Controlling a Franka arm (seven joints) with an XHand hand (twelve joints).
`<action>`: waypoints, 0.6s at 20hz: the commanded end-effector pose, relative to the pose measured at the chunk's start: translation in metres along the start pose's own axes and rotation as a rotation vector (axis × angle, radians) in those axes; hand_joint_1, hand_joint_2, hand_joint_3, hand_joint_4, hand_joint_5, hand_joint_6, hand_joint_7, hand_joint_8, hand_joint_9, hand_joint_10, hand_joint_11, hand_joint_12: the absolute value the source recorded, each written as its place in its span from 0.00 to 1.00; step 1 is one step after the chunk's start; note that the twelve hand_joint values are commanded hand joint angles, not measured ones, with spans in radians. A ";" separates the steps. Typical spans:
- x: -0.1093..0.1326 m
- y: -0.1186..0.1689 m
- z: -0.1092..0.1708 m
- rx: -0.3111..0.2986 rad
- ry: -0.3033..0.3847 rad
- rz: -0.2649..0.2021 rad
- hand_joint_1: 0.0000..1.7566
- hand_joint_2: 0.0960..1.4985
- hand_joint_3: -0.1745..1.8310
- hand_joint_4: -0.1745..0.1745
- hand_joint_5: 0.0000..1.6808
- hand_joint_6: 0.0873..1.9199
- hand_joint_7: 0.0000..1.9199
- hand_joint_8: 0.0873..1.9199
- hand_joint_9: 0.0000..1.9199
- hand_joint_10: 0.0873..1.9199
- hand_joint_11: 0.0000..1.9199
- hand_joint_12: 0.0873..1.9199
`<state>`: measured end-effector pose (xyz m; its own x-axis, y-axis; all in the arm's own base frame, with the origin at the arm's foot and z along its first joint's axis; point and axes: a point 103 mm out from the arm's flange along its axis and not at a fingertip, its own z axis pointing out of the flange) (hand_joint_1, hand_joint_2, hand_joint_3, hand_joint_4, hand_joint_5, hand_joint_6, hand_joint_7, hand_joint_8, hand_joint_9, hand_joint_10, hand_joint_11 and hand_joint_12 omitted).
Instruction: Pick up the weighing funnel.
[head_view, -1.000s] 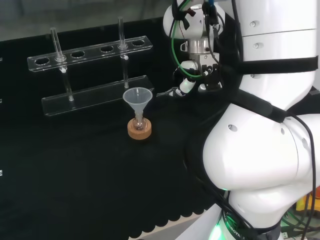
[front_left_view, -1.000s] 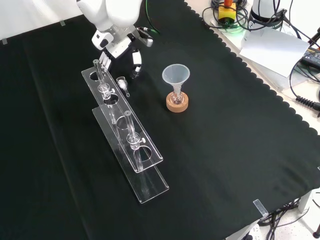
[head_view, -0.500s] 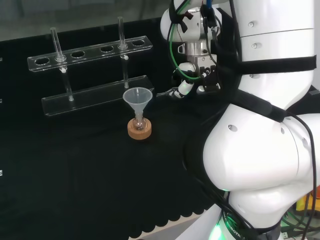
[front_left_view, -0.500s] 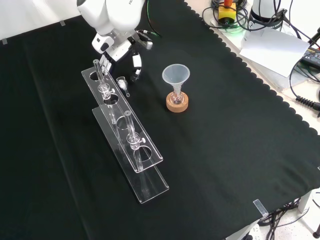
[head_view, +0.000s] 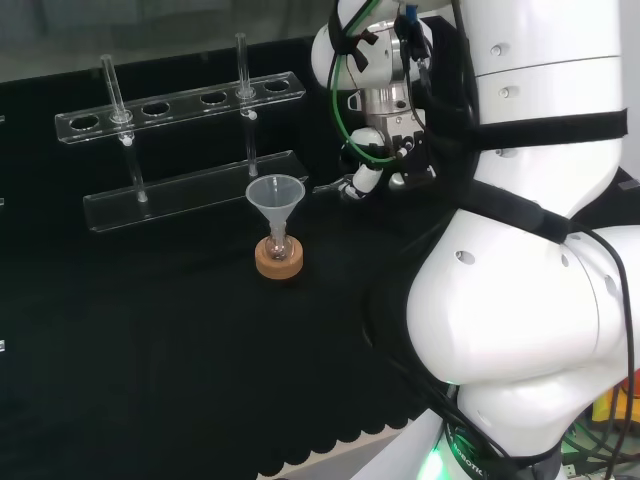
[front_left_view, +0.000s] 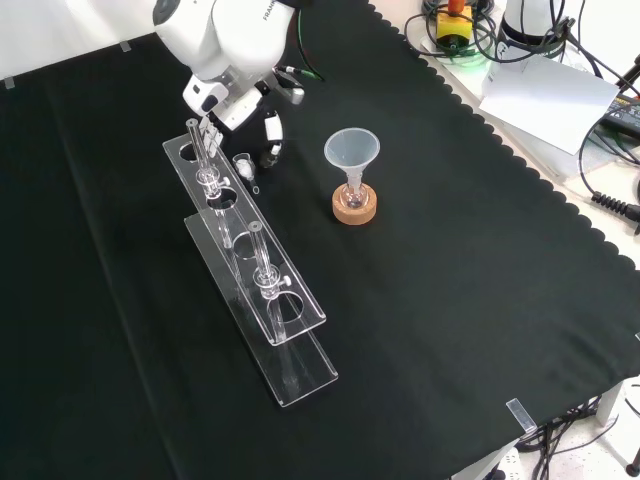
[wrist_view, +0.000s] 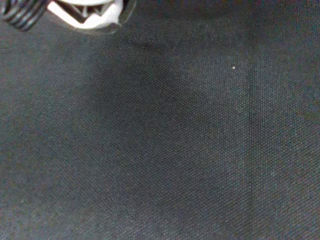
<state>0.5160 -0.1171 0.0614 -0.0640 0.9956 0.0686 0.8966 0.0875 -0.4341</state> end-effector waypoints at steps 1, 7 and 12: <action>0.002 0.004 0.003 0.008 -0.026 0.012 0.51 0.36 0.40 0.40 0.37 0.35 0.17 0.34 0.32 0.28 0.21 0.66; 0.001 0.006 0.002 0.007 -0.044 0.021 0.52 0.37 0.40 0.40 0.38 0.36 0.17 0.34 0.32 0.28 0.21 0.66; -0.002 0.006 0.002 0.002 -0.036 0.021 0.52 0.37 0.40 0.42 0.40 0.37 0.17 0.34 0.32 0.28 0.22 0.66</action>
<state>0.5208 -0.1168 0.0569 -0.0635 0.9976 0.0258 0.8967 0.0684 -0.4374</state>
